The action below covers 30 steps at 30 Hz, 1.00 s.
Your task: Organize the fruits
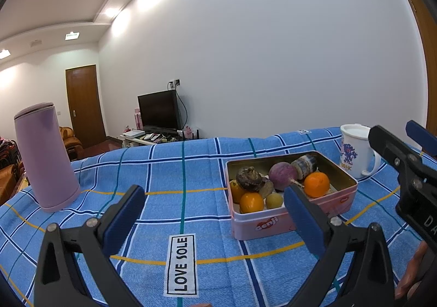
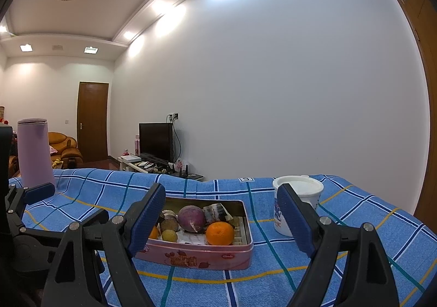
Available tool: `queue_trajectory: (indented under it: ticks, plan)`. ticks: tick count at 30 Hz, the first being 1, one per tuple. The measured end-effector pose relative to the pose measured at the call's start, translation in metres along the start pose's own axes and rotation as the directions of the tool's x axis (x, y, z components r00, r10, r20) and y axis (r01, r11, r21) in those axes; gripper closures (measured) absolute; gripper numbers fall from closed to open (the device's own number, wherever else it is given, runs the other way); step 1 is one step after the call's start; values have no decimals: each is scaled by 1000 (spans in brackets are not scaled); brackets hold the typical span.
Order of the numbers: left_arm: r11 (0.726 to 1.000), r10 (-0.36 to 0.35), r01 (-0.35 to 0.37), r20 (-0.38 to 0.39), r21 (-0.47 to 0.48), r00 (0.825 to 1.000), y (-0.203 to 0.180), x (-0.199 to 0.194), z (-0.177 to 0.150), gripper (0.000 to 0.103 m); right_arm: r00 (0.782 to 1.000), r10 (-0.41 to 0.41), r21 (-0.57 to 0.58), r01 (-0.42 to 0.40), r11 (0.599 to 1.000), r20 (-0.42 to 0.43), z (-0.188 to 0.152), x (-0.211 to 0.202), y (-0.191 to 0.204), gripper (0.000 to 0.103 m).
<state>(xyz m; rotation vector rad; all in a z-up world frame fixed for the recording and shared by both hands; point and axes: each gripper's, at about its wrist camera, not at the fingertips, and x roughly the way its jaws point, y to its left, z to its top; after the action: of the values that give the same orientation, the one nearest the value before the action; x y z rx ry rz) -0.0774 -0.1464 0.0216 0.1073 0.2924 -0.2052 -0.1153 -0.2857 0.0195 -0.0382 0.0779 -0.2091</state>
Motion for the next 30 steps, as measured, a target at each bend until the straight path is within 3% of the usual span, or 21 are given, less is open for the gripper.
queue_trajectory:
  ticks: [30]
  plan:
    - [1000, 5, -6, -16, -12, 1000, 3, 3, -1, 0, 1000, -4, 1, 4, 1000, -14, -1, 4, -2, 18]
